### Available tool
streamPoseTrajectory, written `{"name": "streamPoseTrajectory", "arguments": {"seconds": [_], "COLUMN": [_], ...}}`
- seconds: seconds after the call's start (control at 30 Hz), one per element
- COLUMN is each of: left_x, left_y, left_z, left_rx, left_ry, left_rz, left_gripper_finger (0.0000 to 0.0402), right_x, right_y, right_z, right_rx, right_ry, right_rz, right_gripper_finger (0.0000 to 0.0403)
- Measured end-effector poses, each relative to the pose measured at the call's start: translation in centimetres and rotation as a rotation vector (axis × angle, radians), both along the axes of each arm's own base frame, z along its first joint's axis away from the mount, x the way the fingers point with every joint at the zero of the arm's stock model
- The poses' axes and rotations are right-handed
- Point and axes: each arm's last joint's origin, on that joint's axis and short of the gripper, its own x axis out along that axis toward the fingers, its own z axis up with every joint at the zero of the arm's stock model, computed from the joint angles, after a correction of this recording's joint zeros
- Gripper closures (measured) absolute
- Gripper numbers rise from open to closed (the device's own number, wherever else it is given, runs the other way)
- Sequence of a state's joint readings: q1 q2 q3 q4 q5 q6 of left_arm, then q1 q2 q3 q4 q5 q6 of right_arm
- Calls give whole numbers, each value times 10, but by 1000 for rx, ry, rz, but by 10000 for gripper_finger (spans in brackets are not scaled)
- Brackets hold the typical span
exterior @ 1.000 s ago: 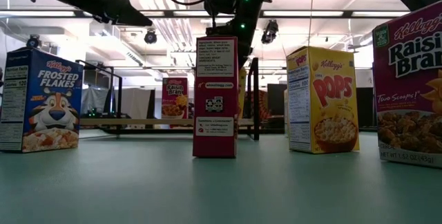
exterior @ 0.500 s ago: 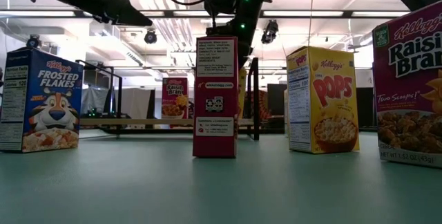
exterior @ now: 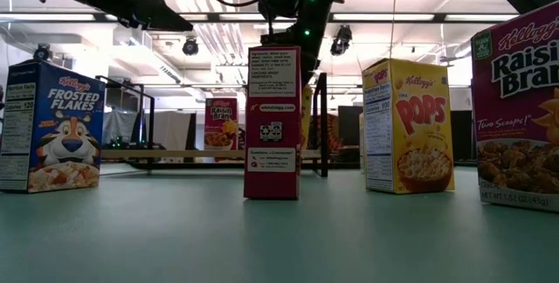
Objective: Stack cereal on shelf
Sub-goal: Put the middle yellow cereal box on the shelf
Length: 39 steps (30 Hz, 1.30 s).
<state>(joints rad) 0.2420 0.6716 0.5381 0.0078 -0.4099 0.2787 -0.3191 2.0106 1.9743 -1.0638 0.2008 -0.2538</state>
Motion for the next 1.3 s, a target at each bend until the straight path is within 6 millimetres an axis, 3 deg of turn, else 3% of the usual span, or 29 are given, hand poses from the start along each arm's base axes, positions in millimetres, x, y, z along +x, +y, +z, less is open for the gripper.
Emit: {"name": "streamPoseTrajectory", "arguments": {"seconds": [0.3, 0.5, 0.73, 1.07, 1.3], "left_x": [0, 0, 0, 0, 0], "left_y": [0, 0, 0, 0, -1], "left_z": [0, 0, 0, -3, -8], "left_rx": [0, 0, -8, -82, -187], "left_ry": [0, 0, -5, -31, -38], "left_rz": [0, 0, 1, 12, -6], "left_gripper_finger": [141, 141, 141, 141, 141], "right_x": [4, 1, -5, -28, -47], "right_y": [-1, -1, 0, 9, 21], "right_z": [-2, 10, 36, 79, 84], "right_rx": [-14, -62, -145, -126, -14], "right_ry": [-12, -45, -125, -256, -318], "right_rz": [49, 59, 55, 31, 66], "right_gripper_finger": [184, 150, 146, 164, 184]}}
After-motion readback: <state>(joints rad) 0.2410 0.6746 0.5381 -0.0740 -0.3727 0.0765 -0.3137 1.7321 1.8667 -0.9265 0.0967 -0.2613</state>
